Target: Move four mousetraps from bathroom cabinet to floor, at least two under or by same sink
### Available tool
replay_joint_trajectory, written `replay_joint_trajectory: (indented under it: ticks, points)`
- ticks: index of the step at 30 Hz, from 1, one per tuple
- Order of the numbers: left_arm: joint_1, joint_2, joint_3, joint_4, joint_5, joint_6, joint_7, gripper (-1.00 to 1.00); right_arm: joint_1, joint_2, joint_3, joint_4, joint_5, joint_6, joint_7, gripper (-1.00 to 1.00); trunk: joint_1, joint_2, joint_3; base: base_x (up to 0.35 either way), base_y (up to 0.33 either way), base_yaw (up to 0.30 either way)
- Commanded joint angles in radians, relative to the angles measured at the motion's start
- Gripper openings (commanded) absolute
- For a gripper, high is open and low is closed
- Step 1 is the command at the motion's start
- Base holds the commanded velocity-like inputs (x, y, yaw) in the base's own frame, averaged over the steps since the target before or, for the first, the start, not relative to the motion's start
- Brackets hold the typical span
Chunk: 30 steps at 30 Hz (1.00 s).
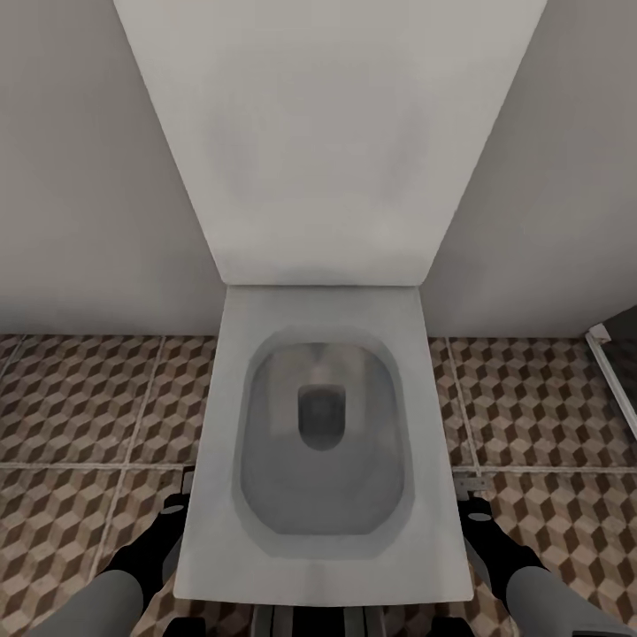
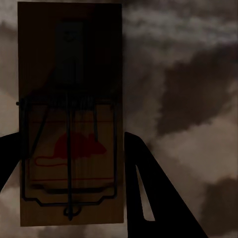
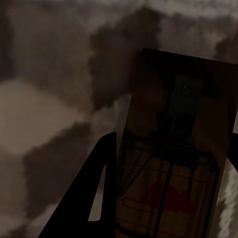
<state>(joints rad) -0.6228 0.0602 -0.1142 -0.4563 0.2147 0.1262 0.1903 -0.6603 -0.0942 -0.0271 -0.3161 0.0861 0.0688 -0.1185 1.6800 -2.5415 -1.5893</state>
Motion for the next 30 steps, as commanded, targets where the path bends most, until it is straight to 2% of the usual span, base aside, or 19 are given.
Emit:
replay_joint_trajectory:
  ticks: [1, 30]
  points:
    - [0.0, 0.001, -0.009, -0.002, 0.007, 0.006, 0.008, -1.0, 0.001, 0.001, 0.0, 0.006, -0.006, 0.006, 0.003, -1.0, 0.0, 0.0, -0.001, 0.0, 0.0, 0.0]
    - [0.0, 0.001, -0.009, -0.001, 0.008, 0.006, 0.008, -1.0, 0.001, 0.001, 0.0, 0.006, -0.007, 0.008, 0.003, -1.0, 0.0, 0.0, -0.001, 0.0, 0.0, 0.0]
